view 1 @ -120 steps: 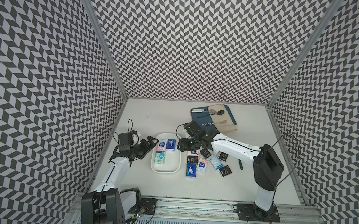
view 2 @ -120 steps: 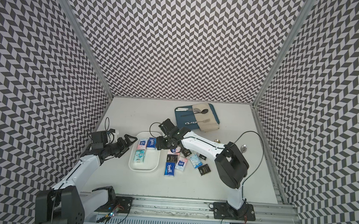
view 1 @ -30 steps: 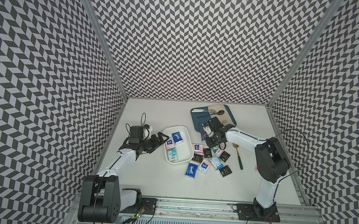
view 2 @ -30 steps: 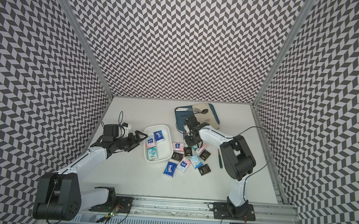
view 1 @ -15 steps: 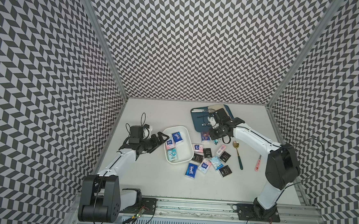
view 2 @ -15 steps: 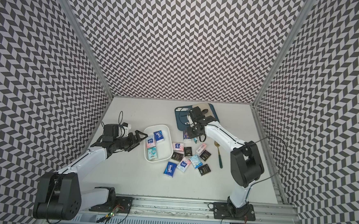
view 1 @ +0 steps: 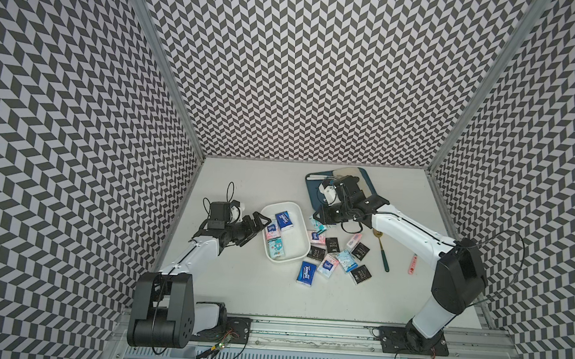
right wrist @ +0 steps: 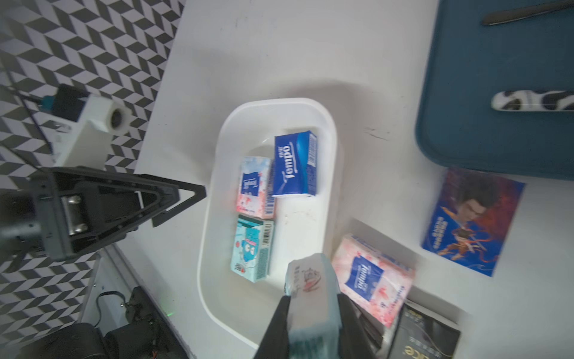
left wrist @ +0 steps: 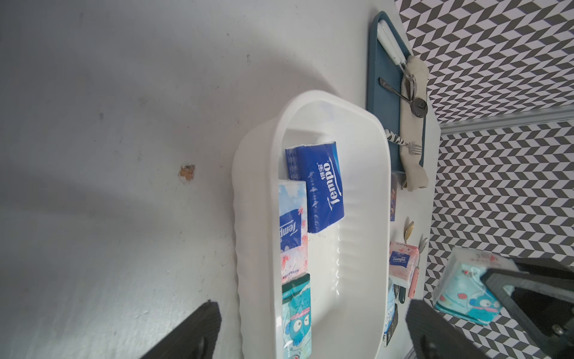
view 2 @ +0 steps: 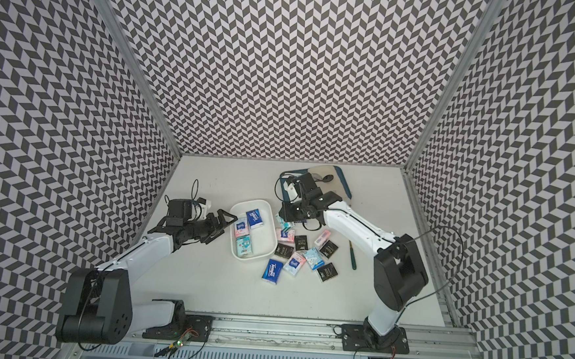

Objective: Put the pocket tissues into the storage box
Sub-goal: Place the pocket tissues in the storage box.

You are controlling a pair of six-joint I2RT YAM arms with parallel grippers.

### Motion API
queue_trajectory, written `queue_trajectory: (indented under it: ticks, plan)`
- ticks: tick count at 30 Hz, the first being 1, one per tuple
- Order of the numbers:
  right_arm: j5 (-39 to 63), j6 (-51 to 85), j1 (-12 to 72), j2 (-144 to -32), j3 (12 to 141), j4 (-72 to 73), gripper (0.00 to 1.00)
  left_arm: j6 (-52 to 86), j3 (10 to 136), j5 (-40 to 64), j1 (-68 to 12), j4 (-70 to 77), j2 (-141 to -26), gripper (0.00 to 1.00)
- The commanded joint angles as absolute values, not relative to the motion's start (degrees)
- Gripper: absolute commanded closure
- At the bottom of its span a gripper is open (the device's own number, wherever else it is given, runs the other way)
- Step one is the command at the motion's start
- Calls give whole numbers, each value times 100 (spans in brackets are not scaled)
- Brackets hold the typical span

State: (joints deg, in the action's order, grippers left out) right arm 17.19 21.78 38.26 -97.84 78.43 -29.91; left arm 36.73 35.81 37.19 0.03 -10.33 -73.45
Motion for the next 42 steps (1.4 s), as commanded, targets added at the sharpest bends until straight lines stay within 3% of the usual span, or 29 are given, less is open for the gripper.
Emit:
queue_trajectory:
  ticks: [1, 15, 33, 36, 40, 42]
  plan:
    - [1842, 2692, 4144, -9787, 7726, -2070, 97, 3536, 3588, 3733, 48, -979, -7353, 1]
    - [1477, 3293, 4744, -10934, 7912, -1541, 97, 3298, 3542, 3729, 307, -1202, -7085, 1]
    - [1418, 3921, 4812, -11807, 8160, -1161, 94, 3204, 3407, 3847, 510, -1266, -6924, 1]
    - [1330, 3927, 4810, -11880, 8231, -1231, 87, 3191, 3398, 3857, 527, -1274, -6908, 1]
    - [1120, 3860, 4816, -11953, 8421, -1458, 58, 3191, 3398, 3880, 552, -1285, -6899, 1]
    - [1000, 3813, 4812, -11929, 8494, -1523, 49, 3200, 3401, 3892, 554, -1283, -6899, 1]
